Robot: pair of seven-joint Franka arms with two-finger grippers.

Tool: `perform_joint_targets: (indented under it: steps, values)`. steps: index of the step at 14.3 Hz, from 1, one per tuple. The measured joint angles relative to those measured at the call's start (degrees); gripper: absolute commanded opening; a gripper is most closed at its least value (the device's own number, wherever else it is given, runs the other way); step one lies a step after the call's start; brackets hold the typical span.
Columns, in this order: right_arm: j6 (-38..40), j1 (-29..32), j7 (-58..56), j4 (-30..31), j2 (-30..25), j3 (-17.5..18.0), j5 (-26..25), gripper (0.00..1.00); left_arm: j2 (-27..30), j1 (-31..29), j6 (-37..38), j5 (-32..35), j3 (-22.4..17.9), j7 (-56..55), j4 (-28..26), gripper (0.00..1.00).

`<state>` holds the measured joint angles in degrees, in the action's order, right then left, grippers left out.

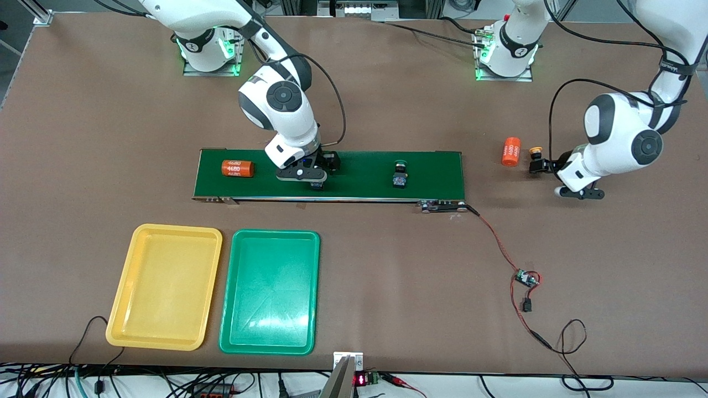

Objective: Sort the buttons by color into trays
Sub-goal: 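Lower the right gripper over the belt while the left gripper withdraws, then grasp the green button on the belt with the right gripper, then carry the button to the green tray while the left gripper grasps yellow button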

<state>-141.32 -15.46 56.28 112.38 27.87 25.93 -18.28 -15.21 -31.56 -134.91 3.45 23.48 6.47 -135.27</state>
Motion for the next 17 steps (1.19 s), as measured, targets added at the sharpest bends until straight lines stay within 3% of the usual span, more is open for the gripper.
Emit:
perform_joint_targets:
  steps: [2, 6, 7, 8, 10, 11, 13, 15, 17]
  values:
    - [-0.72, -0.07, 0.00, -0.01, 0.35, -0.60, -0.46, 0.85, 0.82, -0.38, -4.03, 0.00, -0.01, 0.00, -3.68, 1.00]
    - [-1.47, -0.42, 0.00, -0.02, 1.06, -1.52, -2.74, 0.22, 1.20, -1.23, -5.76, 0.00, -0.01, 0.00, -5.66, 1.00]
    - [-1.53, -0.45, 0.00, -0.02, 1.18, -1.62, -2.91, 0.09, 1.17, -1.46, -5.79, 0.00, -0.01, 0.00, -5.84, 0.99]
    - [-1.54, -0.48, 0.00, -0.03, 1.18, -1.73, -2.96, 0.02, 1.07, -1.60, -5.96, 0.00, -0.06, 0.00, -6.02, 0.98]
    - [-1.56, -0.52, 0.00, -0.28, 1.13, -1.97, -3.00, 0.00, 0.45, -1.74, -6.95, 0.00, -0.29, 0.00, -6.51, 0.90]
    - [-1.48, -0.55, -0.02, -0.86, 1.09, -2.27, -3.00, 0.00, 0.08, -1.81, -8.01, 0.00, -0.33, 0.00, -7.08, 0.75]
    - [0.54, -0.53, -0.14, -3.38, 0.86, -3.07, -3.00, 0.00, -0.50, -1.87, -11.02, 0.00, -0.34, 0.00, -9.00, 0.31]
    - [5.68, -0.52, -0.92, -7.72, 0.65, -3.67, -3.00, 0.00, -0.60, -1.89, -12.40, 0.00, -0.36, 0.00, -10.10, 0.00]
    - [9.12, -0.52, -4.55, -11.13, 0.31, -5.58, -1.86, 0.00, 0.00, -1.94, -12.42, 0.00, -0.37, 0.00, -9.99, 0.00]
